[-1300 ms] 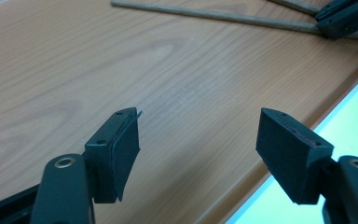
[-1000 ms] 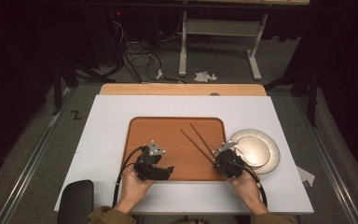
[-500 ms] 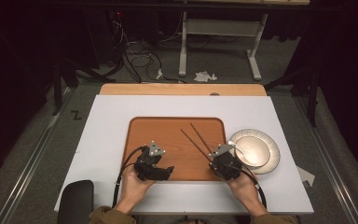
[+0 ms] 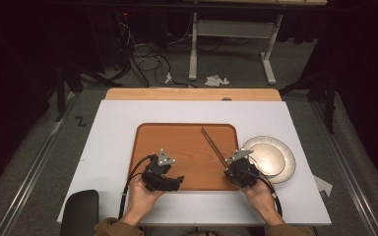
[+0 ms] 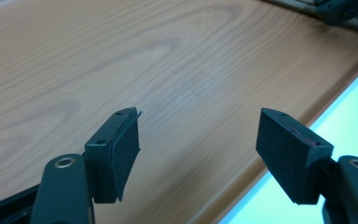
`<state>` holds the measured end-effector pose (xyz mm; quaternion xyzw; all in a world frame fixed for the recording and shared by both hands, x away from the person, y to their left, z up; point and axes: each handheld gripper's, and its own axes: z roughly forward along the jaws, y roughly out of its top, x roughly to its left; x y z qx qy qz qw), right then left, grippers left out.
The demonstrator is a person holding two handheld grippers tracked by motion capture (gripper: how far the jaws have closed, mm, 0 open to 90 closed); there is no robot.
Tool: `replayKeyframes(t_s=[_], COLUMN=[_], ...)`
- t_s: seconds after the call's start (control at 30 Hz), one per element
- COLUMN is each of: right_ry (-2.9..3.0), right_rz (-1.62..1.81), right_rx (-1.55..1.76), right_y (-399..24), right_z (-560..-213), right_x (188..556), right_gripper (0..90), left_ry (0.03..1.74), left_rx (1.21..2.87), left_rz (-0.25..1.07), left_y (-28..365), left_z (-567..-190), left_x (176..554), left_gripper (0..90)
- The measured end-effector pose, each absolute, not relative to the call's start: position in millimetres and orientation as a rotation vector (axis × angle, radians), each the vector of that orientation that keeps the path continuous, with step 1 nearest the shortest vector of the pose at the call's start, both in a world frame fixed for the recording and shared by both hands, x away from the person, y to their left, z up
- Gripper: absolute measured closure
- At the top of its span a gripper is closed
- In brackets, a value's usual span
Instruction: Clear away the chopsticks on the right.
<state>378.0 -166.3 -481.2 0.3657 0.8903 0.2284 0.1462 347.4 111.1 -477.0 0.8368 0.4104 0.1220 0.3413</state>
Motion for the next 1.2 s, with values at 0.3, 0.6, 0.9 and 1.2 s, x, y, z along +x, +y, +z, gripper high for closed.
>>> replayKeyframes(t_s=[0.3, 0.6, 0.9, 1.2], right_ry=[2.552, 2.56, 2.54, 2.555], right_rz=[0.843, 0.918, 0.941, 0.899], right_rx=[1.044, 1.042, 1.055, 1.015], right_y=[-185.6, -207.2, -231.5, -227.5], right_z=[-459.3, -453.3, -461.8, -471.1], right_x=[367.2, 355.8, 334.8, 330.5], right_gripper=[73.0, 64.7, 60.6, 60.5], left_ry=[1.043, 1.026, 1.01, 1.005], left_rx=[2.168, 2.162, 2.166, 2.169], left_rz=[0.303, 0.296, 0.29, 0.293], left_y=[108.4, 107.0, 105.3, 106.7], left_z=[-473.8, -471.7, -471.1, -470.2], left_x=[340.2, 335.7, 332.5, 332.9], left_gripper=[29.9, 29.9, 29.8, 29.7])
